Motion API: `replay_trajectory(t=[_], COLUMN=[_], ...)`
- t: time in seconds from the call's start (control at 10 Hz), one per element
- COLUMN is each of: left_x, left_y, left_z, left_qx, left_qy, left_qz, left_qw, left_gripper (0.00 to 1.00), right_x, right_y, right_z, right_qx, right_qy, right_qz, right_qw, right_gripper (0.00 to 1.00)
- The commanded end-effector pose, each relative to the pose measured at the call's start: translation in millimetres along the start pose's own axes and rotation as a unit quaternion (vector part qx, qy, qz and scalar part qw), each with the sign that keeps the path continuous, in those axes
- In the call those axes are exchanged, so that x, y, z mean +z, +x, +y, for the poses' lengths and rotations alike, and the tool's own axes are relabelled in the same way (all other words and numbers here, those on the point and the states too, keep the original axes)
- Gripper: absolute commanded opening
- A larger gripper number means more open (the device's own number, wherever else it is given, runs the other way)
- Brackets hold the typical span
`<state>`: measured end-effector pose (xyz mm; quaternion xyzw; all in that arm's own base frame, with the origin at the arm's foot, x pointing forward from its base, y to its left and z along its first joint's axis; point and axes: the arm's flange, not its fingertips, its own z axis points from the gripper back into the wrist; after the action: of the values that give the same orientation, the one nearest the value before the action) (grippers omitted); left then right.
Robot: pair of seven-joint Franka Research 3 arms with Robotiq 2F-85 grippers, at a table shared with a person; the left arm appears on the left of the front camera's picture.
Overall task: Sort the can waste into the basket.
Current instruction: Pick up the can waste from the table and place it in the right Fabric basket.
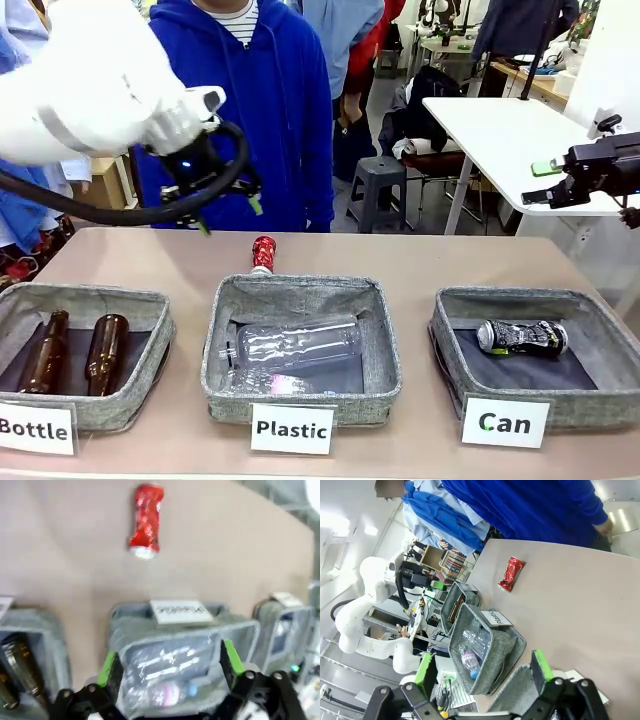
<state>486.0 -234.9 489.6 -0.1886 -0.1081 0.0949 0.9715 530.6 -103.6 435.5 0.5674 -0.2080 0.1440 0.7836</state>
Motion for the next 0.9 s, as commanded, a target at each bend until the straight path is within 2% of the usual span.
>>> replay_trajectory(t=[0.0,0.1,0.3,0.4,0.5,0.8], left_x=[-20.8,-31.8,-42.9,-42.5,-45.8,-49.4], left_y=[1.5,-2.7,0.2,4.2,-12.4,-8.1], left_z=[-22.2,-39.0,-65.8,-69.3,-51.5,-60.1], left_qx=[0.013,-0.032,-0.088,-0.056,-0.063,-0.069], left_qy=[0.016,0.021,0.031,0.055,0.018,0.027], left_qz=[-0.064,-0.034,-0.01,-0.018,-0.023,-0.016], left_qw=[0.998,0.999,0.996,0.997,0.998,0.997], left_gripper=[1.0,1.0,1.0,1.0,1.0,1.0], right_x=[-0.3,-0.3,-0.3,-0.3,-0.3,-0.3], right_y=[-0.8,-0.8,-0.8,-0.8,-0.8,-0.8], right_z=[2.5,2.5,2.5,2.5,2.5,2.5], right_qx=[0.009,0.009,0.009,0.009,0.009,0.009], right_qy=[-0.008,-0.008,-0.008,-0.008,-0.008,-0.008], right_qz=[0.002,0.002,0.002,0.002,0.002,0.002], right_qw=[1.0,1.0,1.0,1.0,1.0,1.0], right_gripper=[1.0,1.0,1.0,1.0,1.0,1.0])
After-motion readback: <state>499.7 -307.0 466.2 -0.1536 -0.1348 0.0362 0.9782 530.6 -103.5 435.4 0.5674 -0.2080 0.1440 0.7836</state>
